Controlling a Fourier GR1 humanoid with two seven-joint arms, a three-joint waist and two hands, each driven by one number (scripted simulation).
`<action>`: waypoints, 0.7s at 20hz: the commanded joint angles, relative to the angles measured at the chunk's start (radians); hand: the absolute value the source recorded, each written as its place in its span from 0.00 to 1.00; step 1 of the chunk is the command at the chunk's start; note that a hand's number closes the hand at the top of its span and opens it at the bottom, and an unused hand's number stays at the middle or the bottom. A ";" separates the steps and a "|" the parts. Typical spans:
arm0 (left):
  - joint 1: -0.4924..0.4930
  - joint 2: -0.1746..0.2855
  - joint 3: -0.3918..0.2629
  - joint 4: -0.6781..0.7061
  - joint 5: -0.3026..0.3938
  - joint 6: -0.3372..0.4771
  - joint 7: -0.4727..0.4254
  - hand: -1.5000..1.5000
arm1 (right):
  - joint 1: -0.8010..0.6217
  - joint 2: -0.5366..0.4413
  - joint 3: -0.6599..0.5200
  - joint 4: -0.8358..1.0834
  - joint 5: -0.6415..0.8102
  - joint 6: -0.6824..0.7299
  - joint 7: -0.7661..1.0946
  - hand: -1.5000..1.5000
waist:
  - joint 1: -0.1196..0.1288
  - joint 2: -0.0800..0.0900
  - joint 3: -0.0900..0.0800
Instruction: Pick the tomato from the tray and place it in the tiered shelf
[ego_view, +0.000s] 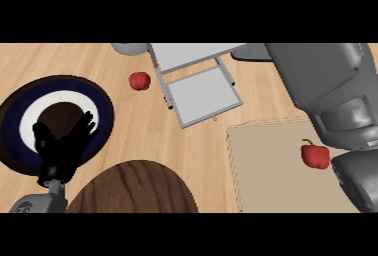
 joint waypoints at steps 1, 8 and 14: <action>-0.004 -0.033 -0.024 0.088 -0.027 0.004 -0.010 0.50 | -0.040 0.005 0.007 0.062 0.023 -0.004 -0.010 1.00 | -0.006 0.005 -0.007; 0.067 -0.051 -0.036 0.010 -0.030 0.017 -0.008 0.50 | -0.035 -0.002 -0.125 0.094 -0.066 -0.116 0.028 0.00 | 0.006 0.004 -0.006; -0.012 -0.053 -0.019 0.032 -0.028 0.033 0.031 0.50 | -0.053 0.006 -0.249 0.081 -0.195 -0.132 0.029 0.00 | -0.009 0.002 -0.006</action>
